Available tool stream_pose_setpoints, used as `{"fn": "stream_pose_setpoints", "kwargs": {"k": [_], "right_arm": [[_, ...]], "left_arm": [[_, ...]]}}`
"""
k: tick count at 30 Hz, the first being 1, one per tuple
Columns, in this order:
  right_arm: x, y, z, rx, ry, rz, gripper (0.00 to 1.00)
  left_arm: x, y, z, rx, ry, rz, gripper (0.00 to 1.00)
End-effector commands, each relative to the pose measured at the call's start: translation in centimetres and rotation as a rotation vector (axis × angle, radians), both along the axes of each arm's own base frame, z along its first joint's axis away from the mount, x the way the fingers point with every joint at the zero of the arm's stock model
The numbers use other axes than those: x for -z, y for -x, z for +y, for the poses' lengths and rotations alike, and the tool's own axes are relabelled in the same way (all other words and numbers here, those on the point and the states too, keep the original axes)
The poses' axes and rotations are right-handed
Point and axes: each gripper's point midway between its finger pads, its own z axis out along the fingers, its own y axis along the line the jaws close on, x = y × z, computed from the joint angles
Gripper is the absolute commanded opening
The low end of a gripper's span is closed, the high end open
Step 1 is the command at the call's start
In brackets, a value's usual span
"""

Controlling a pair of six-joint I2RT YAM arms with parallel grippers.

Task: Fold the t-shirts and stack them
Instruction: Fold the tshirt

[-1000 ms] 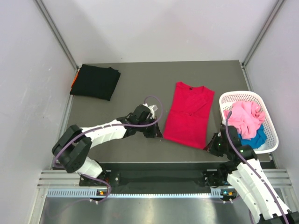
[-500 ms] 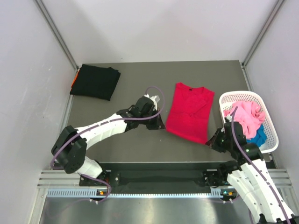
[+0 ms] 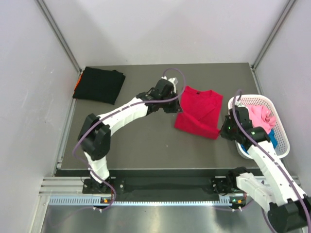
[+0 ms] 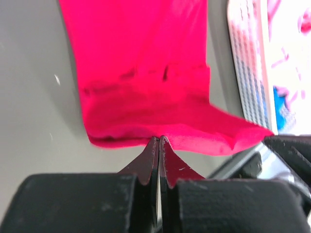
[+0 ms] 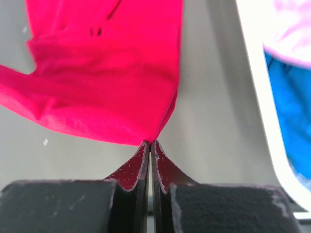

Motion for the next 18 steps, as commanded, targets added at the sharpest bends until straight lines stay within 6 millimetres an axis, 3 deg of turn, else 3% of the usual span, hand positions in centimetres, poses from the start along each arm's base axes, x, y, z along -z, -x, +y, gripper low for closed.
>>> {"fn": "stream_pose_setpoints", "kwargs": {"k": [1, 2, 3, 7, 9, 13, 14, 18], "right_arm": [[-3.2, -4.3, -0.8, 0.001, 0.093, -0.147, 0.00], [-3.9, -5.2, -0.7, -0.001, 0.098, -0.171, 0.00], [-4.2, -5.7, -0.7, -0.001, 0.105, -0.181, 0.00], [-6.5, -8.5, -0.7, 0.013, 0.104, -0.251, 0.00], [-6.3, -9.6, -0.6, 0.008, 0.117, -0.236, 0.00], [-7.2, -12.3, -0.5, 0.006, 0.123, -0.267, 0.00], [-6.6, -12.8, -0.5, 0.002, 0.127, -0.249, 0.00], [-6.5, -14.6, -0.6, 0.022, 0.109, -0.261, 0.00]], "left_arm": [[-1.0, -2.9, -0.8, 0.000, -0.037, -0.053, 0.00], [-2.0, -3.9, -1.1, -0.006, -0.024, -0.071, 0.00], [-1.4, -4.4, -1.2, -0.007, -0.029, -0.060, 0.00], [-2.3, -7.8, -1.2, -0.052, 0.027, -0.089, 0.00], [-3.4, -9.1, -1.6, -0.052, 0.068, -0.115, 0.00], [-3.6, -11.2, -2.3, -0.003, 0.154, -0.126, 0.00], [-4.3, -11.9, -2.7, -0.002, 0.188, -0.143, 0.00], [-4.3, -14.2, -3.2, 0.008, 0.275, -0.166, 0.00]]}}
